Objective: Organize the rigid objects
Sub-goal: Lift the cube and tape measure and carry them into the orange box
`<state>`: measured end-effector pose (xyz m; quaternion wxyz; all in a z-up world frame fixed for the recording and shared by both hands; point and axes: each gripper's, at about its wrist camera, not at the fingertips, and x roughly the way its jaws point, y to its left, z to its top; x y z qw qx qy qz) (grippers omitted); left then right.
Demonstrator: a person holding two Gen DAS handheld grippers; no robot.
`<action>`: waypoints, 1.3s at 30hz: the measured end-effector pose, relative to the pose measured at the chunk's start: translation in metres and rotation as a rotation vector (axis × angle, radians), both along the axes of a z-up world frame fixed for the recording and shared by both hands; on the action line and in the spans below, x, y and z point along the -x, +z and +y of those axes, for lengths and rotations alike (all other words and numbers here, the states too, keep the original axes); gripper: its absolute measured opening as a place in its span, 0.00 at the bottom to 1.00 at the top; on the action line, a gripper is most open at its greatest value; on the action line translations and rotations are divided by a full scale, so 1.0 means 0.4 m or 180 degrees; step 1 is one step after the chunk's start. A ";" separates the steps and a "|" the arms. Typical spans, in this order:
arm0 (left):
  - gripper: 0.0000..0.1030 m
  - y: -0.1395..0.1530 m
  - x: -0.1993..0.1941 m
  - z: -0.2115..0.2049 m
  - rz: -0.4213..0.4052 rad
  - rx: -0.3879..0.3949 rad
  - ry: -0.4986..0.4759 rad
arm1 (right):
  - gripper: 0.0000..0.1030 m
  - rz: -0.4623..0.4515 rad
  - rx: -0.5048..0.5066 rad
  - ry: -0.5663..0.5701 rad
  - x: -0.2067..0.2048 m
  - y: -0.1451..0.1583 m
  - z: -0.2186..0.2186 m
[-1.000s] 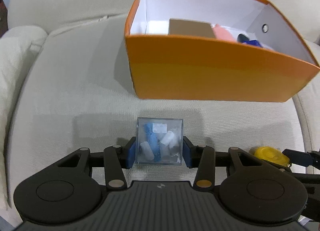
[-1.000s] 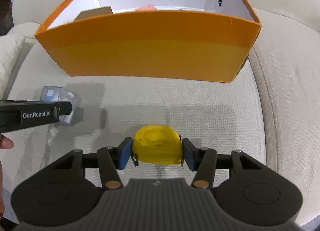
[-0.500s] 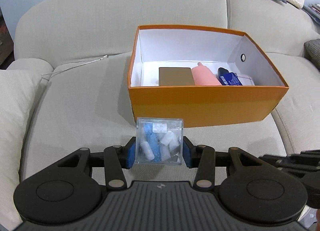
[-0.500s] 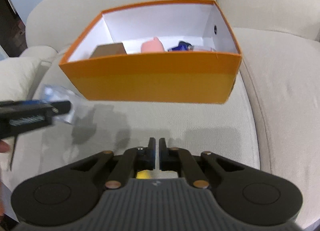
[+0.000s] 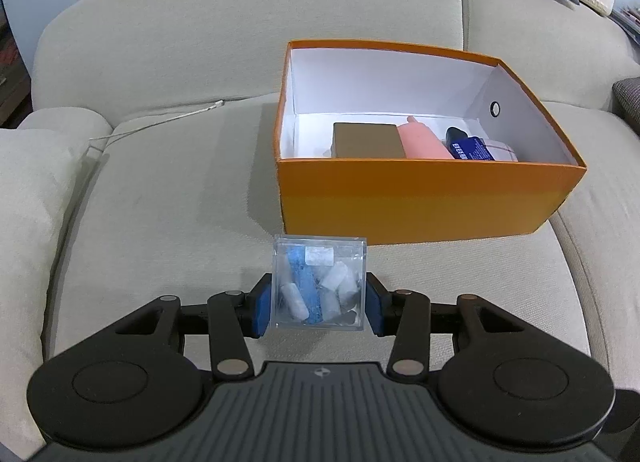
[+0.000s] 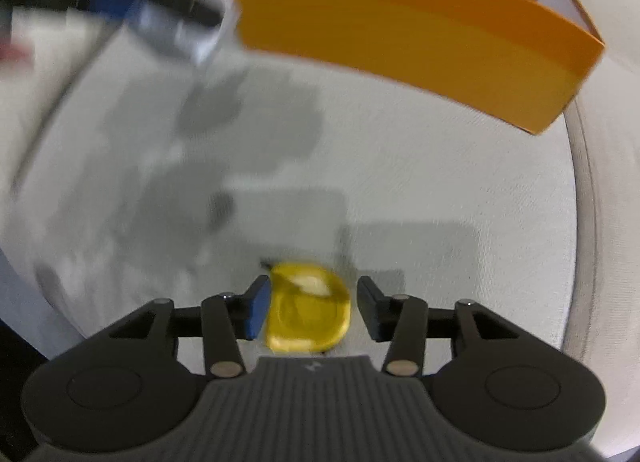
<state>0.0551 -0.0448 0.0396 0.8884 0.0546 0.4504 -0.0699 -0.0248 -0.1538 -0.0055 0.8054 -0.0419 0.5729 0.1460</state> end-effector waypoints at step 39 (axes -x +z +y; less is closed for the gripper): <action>0.50 0.184 -0.250 -0.045 -0.0559 0.0477 0.0025 | 0.51 -0.1396 -0.0687 -0.1299 -0.345 0.309 -0.272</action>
